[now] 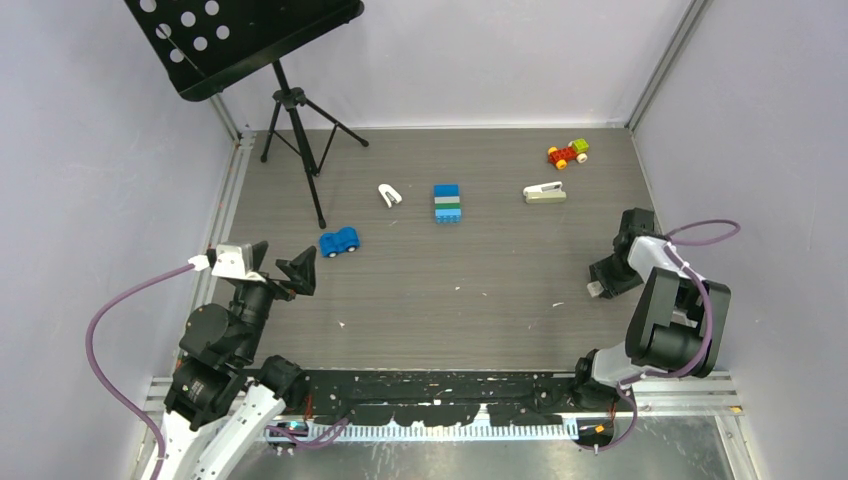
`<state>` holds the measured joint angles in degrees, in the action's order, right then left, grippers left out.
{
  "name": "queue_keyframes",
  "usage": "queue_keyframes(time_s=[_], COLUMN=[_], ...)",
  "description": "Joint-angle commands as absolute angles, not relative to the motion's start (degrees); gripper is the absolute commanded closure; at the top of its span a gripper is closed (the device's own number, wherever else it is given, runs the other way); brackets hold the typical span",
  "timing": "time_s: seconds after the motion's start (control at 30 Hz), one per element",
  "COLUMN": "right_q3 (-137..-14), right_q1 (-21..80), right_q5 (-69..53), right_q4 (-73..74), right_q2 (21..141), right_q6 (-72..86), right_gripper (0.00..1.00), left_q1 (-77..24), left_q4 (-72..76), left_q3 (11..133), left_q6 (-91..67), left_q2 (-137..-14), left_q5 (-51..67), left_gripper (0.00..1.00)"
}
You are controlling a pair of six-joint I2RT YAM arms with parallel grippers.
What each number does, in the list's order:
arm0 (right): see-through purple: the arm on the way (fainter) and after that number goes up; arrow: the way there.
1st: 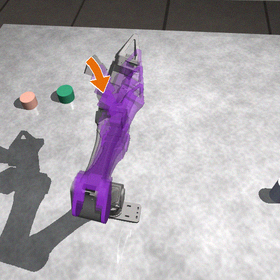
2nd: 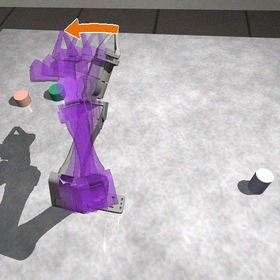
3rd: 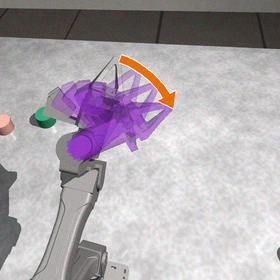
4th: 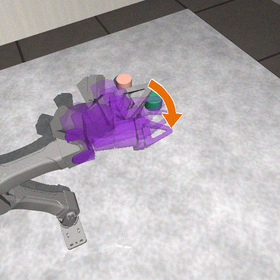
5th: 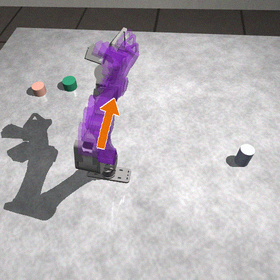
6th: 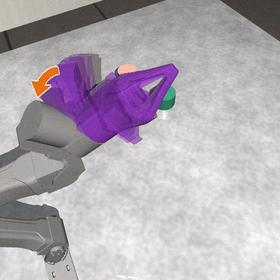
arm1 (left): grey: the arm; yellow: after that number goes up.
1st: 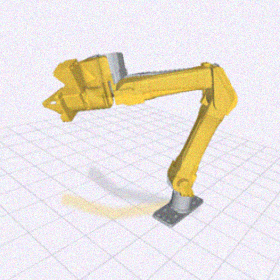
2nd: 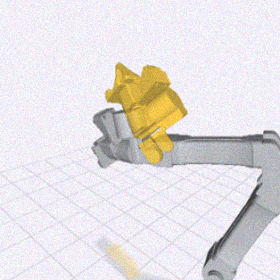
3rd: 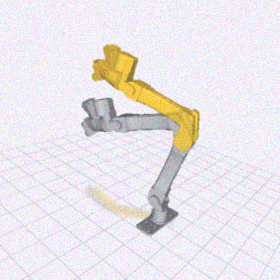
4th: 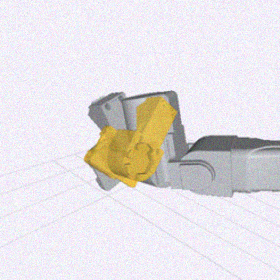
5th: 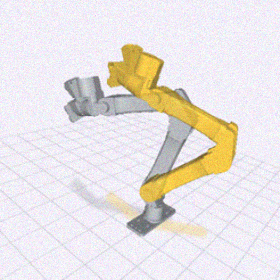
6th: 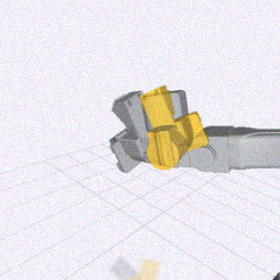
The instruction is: Load the staples into the stapler
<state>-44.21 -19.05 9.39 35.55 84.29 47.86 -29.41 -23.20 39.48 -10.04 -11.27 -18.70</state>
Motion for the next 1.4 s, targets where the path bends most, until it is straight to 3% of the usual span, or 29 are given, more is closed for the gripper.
queue_keyframes(time_s=[0.0, 0.43, 1.0, 1.37], right_q3=[-41.3, -48.0, -69.1, -78.2], right_q1=[-15.6, 11.5, 50.5, 61.6], right_q5=[4.5, 6.5, 5.4, 3.6], right_q4=[33.3, 33.7, 38.1, 40.6], right_q2=[85.0, 90.4, 107.5, 113.8], right_q6=[45.9, 40.2, 21.7, 9.5], right_gripper=[0.57, 0.57, 0.56, 0.52], left_q1=[-29.7, -29.7, -29.7, -29.7], left_q4=[-21.5, -21.5, -21.2, -21.5], left_q3=[39.4, 39.0, 38.8, 38.7], left_q6=[-9.6, -9.4, -9.1, -8.4], left_q2=[-11.7, -11.7, -12.0, -15.0], left_q5=[-18.7, -18.6, -18.1, -18.5], left_gripper=[0.0, 0.0, 0.0, 0.0])
